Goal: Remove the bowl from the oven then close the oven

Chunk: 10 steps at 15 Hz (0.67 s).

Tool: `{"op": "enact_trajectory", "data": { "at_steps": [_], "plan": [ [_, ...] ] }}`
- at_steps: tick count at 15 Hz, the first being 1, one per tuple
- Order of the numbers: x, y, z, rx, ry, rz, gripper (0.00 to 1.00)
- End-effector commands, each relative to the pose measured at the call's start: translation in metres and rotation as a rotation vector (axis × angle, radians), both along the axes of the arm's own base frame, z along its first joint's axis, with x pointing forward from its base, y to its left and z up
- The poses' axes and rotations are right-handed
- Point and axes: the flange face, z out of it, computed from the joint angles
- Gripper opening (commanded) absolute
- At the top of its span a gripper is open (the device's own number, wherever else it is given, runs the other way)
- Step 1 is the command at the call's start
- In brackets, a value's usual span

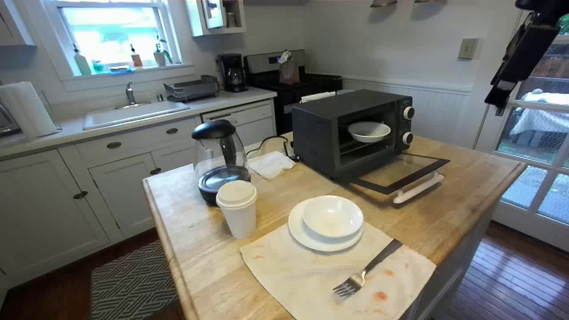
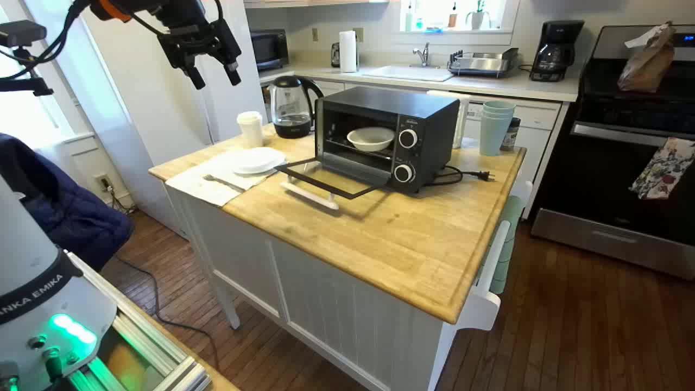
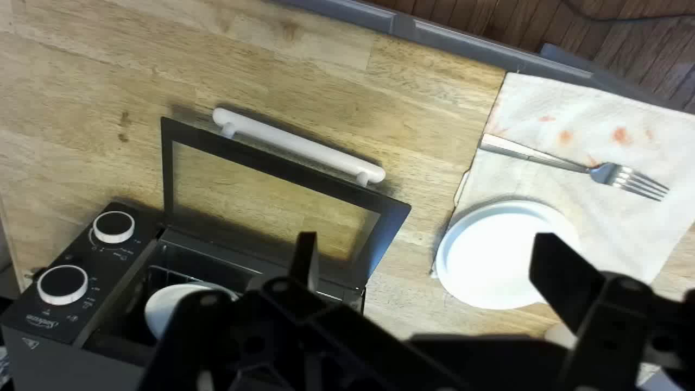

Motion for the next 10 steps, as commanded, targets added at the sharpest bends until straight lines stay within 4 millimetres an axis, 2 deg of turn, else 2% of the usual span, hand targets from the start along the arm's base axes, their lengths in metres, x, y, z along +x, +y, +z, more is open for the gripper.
{"op": "enact_trajectory", "data": {
  "at_steps": [1,7,10],
  "plan": [
    [0.000,0.000,0.001,0.000,0.001,0.000,1.00],
    [0.000,0.000,0.001,0.000,0.001,0.000,1.00],
    [0.015,-0.010,0.000,-0.108,-0.047,0.055,1.00]
  ]
}}
